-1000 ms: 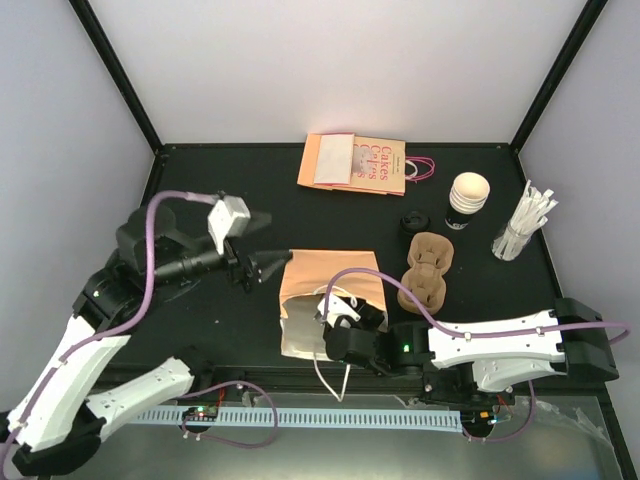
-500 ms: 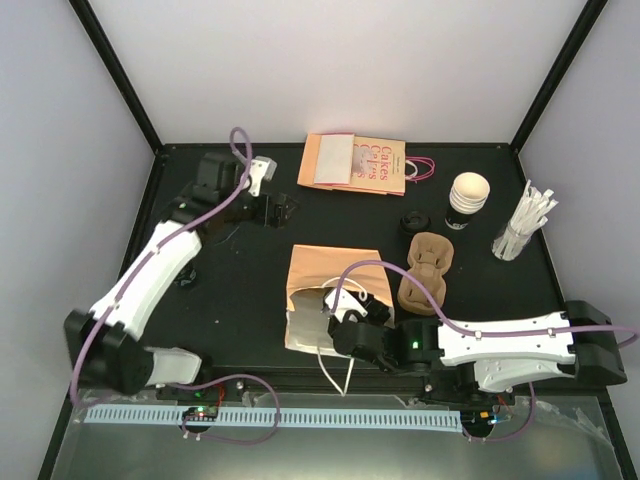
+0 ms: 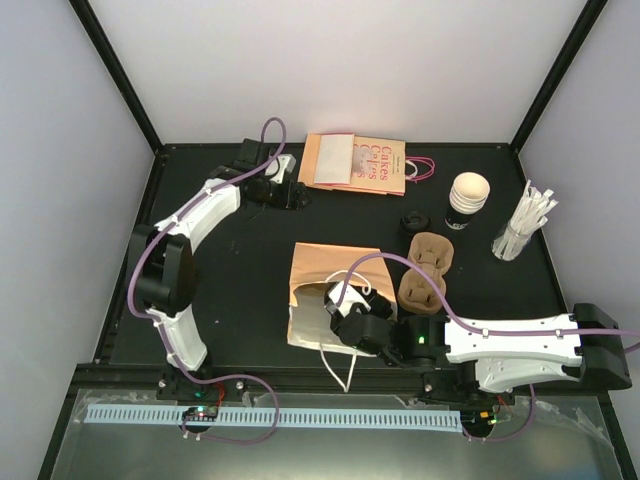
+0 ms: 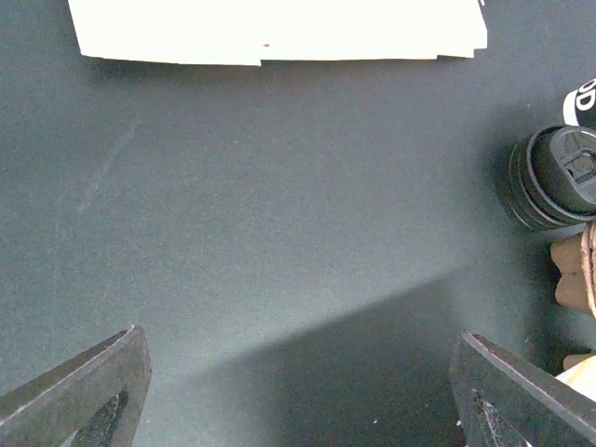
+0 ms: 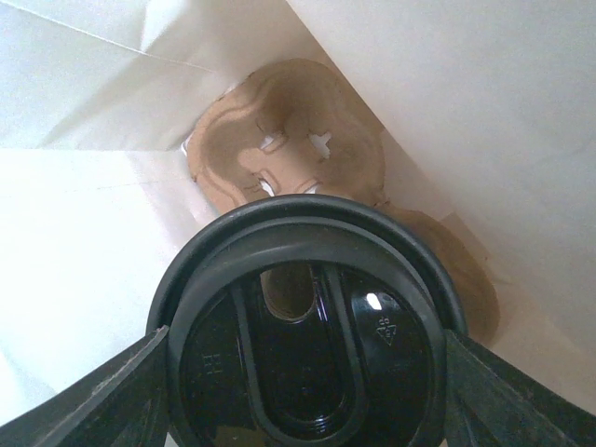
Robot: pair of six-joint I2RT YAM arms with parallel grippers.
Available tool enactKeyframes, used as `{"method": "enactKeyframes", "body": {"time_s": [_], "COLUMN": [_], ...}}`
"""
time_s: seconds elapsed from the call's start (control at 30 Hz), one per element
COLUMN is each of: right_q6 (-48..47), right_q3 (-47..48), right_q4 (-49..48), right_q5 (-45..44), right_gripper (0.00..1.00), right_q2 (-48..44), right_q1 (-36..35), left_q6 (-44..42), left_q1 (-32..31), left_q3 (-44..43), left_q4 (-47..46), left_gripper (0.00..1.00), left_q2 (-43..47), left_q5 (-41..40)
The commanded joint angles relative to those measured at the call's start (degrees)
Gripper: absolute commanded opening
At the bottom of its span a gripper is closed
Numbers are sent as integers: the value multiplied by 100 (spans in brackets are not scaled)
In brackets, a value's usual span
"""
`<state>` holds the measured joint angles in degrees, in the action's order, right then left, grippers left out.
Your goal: Pack the takeout coffee
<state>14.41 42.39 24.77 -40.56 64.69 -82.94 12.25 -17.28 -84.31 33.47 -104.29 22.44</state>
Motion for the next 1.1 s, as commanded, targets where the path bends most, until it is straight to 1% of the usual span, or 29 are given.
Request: {"method": "enactKeyframes", "body": {"time_s": [0.0, 0.27, 0.53, 0.7, 0.93, 1.07], "right_q6": [-59, -98, -166, -248, -404, -582], "right_q3": [-14, 2, 14, 40, 124, 153], "right_q4": [-253, -278, -353, -439, -527, -614], "right_q5": [56, 100, 227, 267, 272, 252], "right_gripper": [42, 42, 41, 41, 41, 40], "right_q2": [-107, -86, -81, -43, 93, 191], "right_q1": [50, 66, 145, 175, 216, 225], "left_q6": [108, 129, 198, 217, 301, 480], "left_q1": [69, 180, 181, 181, 166, 116], "left_q3": [-164, -21, 123, 117, 167, 459], "left_q4": [-201, -468, -719, -717, -859, -1042], "left_gripper": [90, 89, 83, 81, 72, 65], "left_q2": [-269, -543, -823, -1061, -1339, -1317], "left_q5": [198, 495, 932, 1062, 1556, 1937]}}
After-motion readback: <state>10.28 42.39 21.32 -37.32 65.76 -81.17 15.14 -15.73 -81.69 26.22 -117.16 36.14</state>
